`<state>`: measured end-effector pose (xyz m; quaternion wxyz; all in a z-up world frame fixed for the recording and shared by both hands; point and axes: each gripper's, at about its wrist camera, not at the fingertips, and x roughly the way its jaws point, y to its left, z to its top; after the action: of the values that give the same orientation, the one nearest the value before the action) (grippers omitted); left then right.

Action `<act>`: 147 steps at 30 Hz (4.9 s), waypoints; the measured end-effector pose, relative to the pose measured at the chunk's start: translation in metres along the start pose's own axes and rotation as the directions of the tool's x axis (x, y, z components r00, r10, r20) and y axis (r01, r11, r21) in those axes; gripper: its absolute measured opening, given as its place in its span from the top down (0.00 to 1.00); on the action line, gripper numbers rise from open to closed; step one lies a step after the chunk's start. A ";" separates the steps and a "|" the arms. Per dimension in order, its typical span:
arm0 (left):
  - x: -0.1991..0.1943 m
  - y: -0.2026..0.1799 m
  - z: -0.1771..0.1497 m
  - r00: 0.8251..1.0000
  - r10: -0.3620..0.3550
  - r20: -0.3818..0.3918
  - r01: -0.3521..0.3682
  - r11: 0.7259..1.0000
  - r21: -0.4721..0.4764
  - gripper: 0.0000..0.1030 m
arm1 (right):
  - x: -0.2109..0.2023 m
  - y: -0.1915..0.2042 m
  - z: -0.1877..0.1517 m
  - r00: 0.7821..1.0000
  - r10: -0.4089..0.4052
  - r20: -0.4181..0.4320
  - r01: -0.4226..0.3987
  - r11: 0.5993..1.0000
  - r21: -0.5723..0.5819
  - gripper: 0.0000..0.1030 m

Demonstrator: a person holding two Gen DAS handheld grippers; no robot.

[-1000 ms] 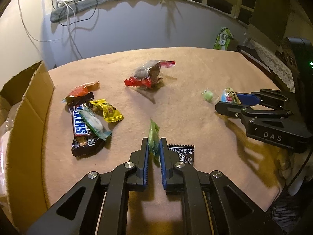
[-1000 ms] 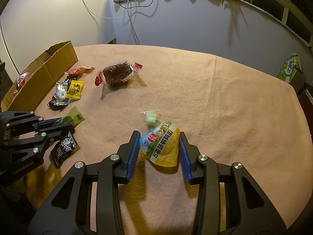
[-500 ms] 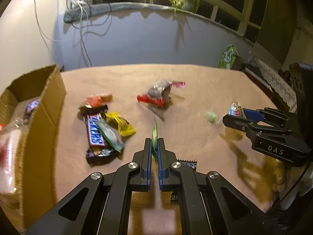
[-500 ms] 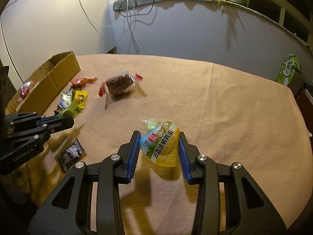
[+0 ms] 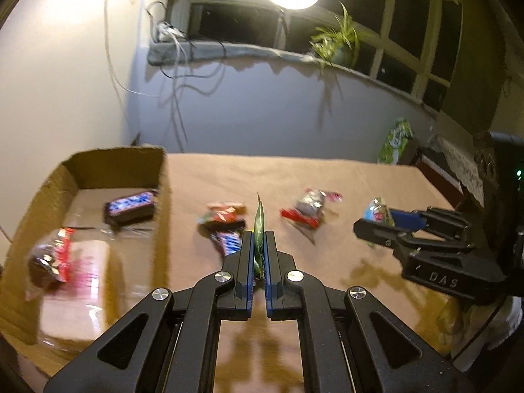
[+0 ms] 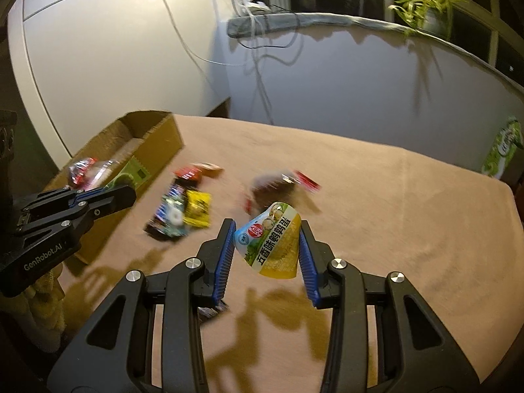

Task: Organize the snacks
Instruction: 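Carry the green candy into the box and open the left gripper while the right drops the pouch there, then move the left gripper to the black candy packet while the right moves to the clear green candy, then grasp the black candy packet with the left gripper while the right grasps the clear green candy, then carry the black packet over the box with the left gripper while the right carries the clear candy there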

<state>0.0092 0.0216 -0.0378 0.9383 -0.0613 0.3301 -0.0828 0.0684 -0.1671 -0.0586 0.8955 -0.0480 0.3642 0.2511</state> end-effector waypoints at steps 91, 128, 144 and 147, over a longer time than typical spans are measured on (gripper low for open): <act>0.022 -0.044 -0.030 0.977 -0.146 -0.154 0.161 0.983 0.086 0.66 | 0.021 -0.059 -0.005 0.993 -0.068 -0.100 0.068 0.998 0.000 0.34; 0.048 -0.090 -0.065 0.963 -0.087 -0.255 0.152 0.958 0.245 0.77 | 0.039 -0.058 -0.028 0.979 -0.089 -0.182 0.076 0.994 -0.080 0.78; 0.035 -0.067 -0.045 0.976 -0.101 -0.193 0.135 0.975 0.174 0.77 | 0.023 -0.049 -0.013 0.991 -0.067 -0.114 0.062 0.997 -0.048 0.79; 0.031 -0.061 -0.040 0.980 -0.098 -0.173 0.127 0.979 0.162 0.77 | 0.022 -0.042 -0.010 0.993 -0.060 -0.107 0.054 0.997 -0.051 0.79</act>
<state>0.0010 -0.0470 -0.0775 0.9035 0.0084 0.3939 -0.1688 0.0961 -0.1975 -0.0852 0.8799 -0.0934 0.4045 0.2311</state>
